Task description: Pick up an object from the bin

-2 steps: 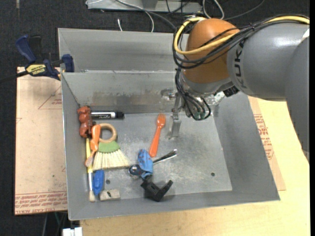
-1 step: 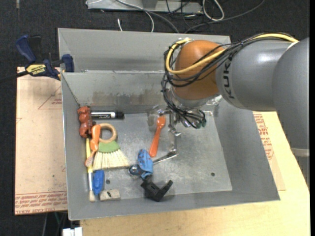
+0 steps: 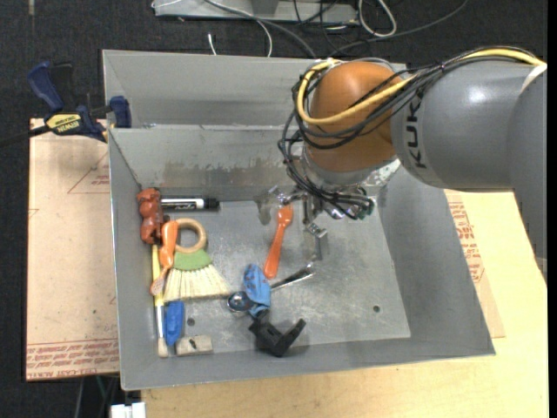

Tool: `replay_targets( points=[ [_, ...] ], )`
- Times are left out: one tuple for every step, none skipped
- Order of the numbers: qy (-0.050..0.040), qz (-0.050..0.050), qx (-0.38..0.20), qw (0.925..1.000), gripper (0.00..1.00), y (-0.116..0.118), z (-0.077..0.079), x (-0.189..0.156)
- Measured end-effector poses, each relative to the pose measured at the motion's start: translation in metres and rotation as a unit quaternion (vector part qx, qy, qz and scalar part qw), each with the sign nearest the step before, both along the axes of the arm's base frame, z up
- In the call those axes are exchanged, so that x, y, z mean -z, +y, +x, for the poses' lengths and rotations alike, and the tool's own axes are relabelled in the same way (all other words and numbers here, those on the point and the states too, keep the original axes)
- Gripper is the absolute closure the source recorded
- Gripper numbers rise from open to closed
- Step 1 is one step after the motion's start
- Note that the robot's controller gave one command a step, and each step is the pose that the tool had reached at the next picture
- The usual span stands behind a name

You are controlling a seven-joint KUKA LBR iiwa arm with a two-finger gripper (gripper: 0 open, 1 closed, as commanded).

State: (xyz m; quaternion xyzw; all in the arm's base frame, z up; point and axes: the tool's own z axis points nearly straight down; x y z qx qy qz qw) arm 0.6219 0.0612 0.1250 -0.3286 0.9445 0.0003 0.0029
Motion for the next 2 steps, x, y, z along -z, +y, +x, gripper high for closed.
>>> replay_targets(
  points=[
    [-0.0014, 0.000, -0.077, 0.9970, 0.00, 0.002, 0.002, -0.003],
    [-0.0042, -0.001, -0.279, 0.9603, 0.00, -0.004, 0.008, 0.038]
  ],
)
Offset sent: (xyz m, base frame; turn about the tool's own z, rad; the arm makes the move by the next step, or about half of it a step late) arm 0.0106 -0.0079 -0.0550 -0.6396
